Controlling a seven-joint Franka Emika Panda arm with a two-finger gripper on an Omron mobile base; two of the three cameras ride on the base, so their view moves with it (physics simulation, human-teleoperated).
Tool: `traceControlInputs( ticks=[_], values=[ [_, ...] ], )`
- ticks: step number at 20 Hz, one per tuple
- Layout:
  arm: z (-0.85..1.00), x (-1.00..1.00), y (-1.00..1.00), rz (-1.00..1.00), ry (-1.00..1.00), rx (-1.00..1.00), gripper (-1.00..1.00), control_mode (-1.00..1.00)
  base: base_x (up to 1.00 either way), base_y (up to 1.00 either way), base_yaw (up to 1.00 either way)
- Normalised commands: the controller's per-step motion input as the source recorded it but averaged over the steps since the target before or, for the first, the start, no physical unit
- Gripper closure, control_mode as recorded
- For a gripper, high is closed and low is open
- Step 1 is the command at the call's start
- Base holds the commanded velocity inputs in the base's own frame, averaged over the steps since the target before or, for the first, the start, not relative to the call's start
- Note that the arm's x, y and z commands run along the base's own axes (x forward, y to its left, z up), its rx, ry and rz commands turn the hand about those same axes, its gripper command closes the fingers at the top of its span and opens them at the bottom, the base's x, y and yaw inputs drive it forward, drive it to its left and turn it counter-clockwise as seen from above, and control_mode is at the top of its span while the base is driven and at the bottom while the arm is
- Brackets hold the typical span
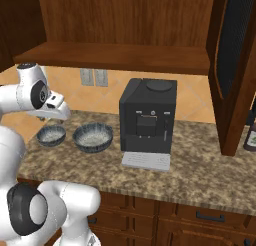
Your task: Pick up the bowls on the counter and stack them on top of one another in the open cabinet. Place the smaller bowl on top of the larger bowl.
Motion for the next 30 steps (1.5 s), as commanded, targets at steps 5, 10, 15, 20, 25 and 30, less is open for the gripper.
traceControlInputs(
  ticks=[5, 10, 15, 20, 25, 30],
  values=[
    [-0.77, -0.21, 1.00, -0.48, 0.03, 0.01, -1.00, -1.00, 0.00, 0.00, 0.00],
    [-0.60, 0.23, 0.83, -0.49, 0.18, 0.07, -1.00, -1.00, 0.00, 0.00, 0.00],
    [-0.41, 0.89, 0.09, -0.26, 0.07, 0.07, -1.00, -1.00, 0.00, 0.00, 0.00],
    [-0.16, 0.51, 0.00, 0.00, 0.01, 0.00, -1.00, -1.00, 0.00, 0.00, 0.00],
    [-0.35, 0.50, 0.00, 0.00, 0.00, 0.00, -1.00, -1.00, 0.00, 0.00, 0.00],
    [-0.44, 0.19, 0.00, 0.00, 0.00, 0.00, -1.00, -1.00, 0.00, 0.00, 0.00]
  ],
)
